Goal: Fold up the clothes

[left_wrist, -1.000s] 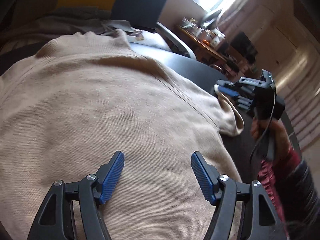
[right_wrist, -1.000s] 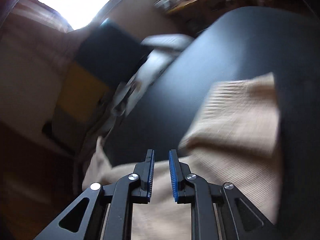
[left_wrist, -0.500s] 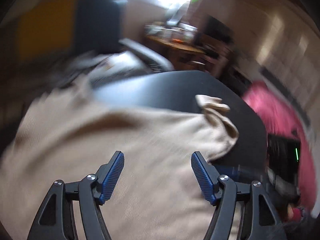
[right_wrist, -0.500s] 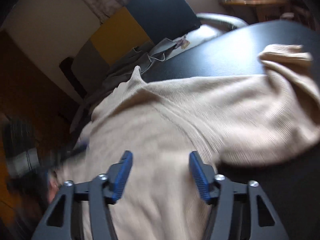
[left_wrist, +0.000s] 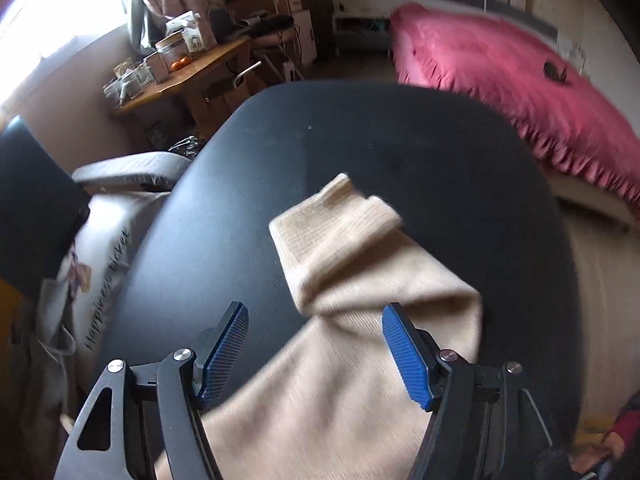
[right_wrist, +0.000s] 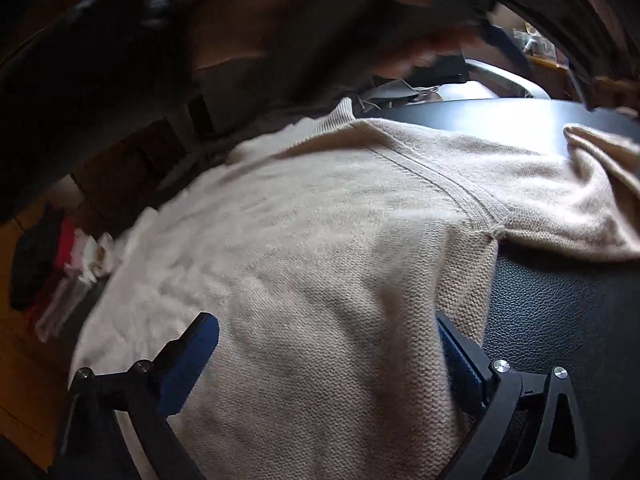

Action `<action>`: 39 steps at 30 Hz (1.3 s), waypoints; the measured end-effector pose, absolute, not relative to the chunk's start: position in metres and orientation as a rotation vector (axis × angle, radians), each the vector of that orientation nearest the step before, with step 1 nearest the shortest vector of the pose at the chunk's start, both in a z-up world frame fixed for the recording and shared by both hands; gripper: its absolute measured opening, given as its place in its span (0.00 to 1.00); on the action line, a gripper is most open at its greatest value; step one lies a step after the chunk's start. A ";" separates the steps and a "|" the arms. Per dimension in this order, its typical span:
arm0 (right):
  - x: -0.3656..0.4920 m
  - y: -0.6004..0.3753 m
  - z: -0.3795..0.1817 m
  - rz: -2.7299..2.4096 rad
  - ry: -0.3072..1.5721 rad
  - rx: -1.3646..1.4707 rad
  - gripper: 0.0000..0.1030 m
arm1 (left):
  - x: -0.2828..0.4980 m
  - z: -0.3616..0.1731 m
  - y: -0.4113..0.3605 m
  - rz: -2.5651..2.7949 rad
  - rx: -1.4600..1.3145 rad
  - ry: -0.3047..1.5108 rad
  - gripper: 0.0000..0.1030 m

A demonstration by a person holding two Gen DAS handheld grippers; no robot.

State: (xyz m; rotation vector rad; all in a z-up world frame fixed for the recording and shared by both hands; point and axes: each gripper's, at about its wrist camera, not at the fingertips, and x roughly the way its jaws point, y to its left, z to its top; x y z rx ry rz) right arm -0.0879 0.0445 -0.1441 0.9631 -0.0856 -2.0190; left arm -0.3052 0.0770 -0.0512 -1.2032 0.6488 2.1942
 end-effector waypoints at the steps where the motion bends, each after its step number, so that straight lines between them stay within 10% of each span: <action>1: -0.091 0.050 -0.146 -2.002 -0.137 0.956 1.00 | -0.310 -0.054 0.082 2.169 -1.218 0.661 0.69; 10: -0.101 0.050 -0.150 -1.982 -0.221 0.928 1.00 | -0.339 -0.081 0.106 2.128 -1.308 0.757 0.59; 13: -0.097 0.053 -0.148 -1.981 -0.219 0.923 1.00 | -0.347 -0.100 0.106 2.110 -1.414 0.797 0.40; 15: -0.094 0.056 -0.147 -1.981 -0.217 0.922 1.00 | -0.346 -0.104 0.103 2.142 -1.419 0.789 0.04; 26: -0.089 0.057 -0.146 -1.994 -0.184 0.932 1.00 | -0.310 -0.015 -0.070 2.457 -1.174 -0.370 0.04; 39: -0.078 0.027 -0.144 -2.095 0.105 0.988 1.00 | -0.128 0.001 -0.262 2.751 -0.880 -0.893 0.04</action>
